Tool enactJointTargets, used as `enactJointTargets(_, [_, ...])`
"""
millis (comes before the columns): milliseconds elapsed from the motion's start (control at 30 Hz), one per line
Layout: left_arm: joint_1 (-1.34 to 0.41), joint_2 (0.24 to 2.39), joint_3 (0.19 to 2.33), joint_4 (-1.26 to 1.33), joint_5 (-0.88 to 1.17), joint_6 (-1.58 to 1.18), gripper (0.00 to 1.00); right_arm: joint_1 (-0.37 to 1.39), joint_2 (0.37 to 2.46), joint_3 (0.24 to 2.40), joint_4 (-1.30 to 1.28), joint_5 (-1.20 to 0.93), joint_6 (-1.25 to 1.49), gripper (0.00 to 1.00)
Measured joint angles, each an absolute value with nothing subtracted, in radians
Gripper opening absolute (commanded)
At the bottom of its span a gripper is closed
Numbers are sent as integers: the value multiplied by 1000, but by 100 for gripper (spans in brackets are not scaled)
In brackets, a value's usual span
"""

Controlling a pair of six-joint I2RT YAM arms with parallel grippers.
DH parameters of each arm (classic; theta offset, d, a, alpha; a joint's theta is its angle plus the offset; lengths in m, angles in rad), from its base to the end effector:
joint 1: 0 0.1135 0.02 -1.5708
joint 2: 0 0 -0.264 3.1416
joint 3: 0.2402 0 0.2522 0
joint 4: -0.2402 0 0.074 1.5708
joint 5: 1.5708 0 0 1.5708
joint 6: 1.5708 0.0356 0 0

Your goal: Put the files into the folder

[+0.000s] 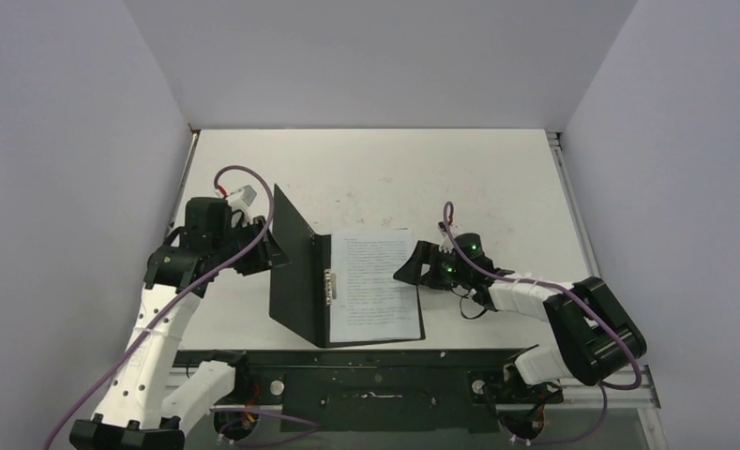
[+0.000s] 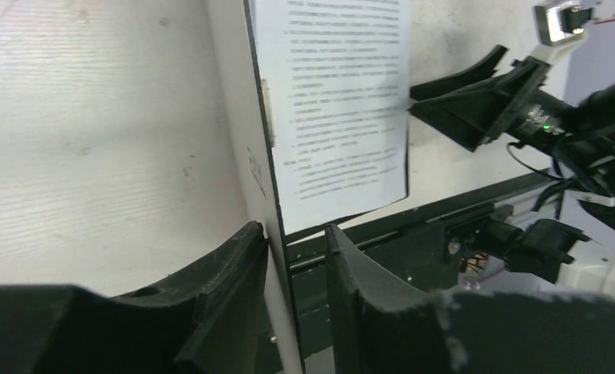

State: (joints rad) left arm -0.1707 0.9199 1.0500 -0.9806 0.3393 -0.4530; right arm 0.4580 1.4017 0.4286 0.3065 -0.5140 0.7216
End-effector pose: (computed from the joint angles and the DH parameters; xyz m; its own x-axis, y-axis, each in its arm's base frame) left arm 0.1617 -0.0399 0.3339 -0.8308 -0.2756 -0.4836 0.0144 0.8579 -0.5136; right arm 0.2125 0.1243 0.1401 -0.8996 0.1978 -0.3892 -0.1829 0.6387 0.7474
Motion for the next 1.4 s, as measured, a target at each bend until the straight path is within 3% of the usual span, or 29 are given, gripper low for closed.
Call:
enactJointTargets(200, [-300,931,1047,-850,399,-526,61,486,1407,419,336,-514,743,89])
enactJointTargets(300, [-373,945,1027,-743,440,-581,86,495,1407,414,346,-514,748,89])
enactJointTargets(333, [-388,951,1017,-709,453,-594,88,497,1407,414,348,-514,749,89])
enactJointTargets(667, [-535,1023,852,-263,525,-820,92,504,1368,395,318,-507,753,89])
enactJointTargets(933, [-674,1177,847,-10,496,-899,92,505,1207,392,91,-406,734,90])
enactJointTargets(1200, [-716,1256,848,35,427,-904,92,503,910,424,-196,-165,682,91])
enactJointTargets(1400, [-717,1246,868,-28,361,-863,93,498,852,462,-272,-78,657,90])
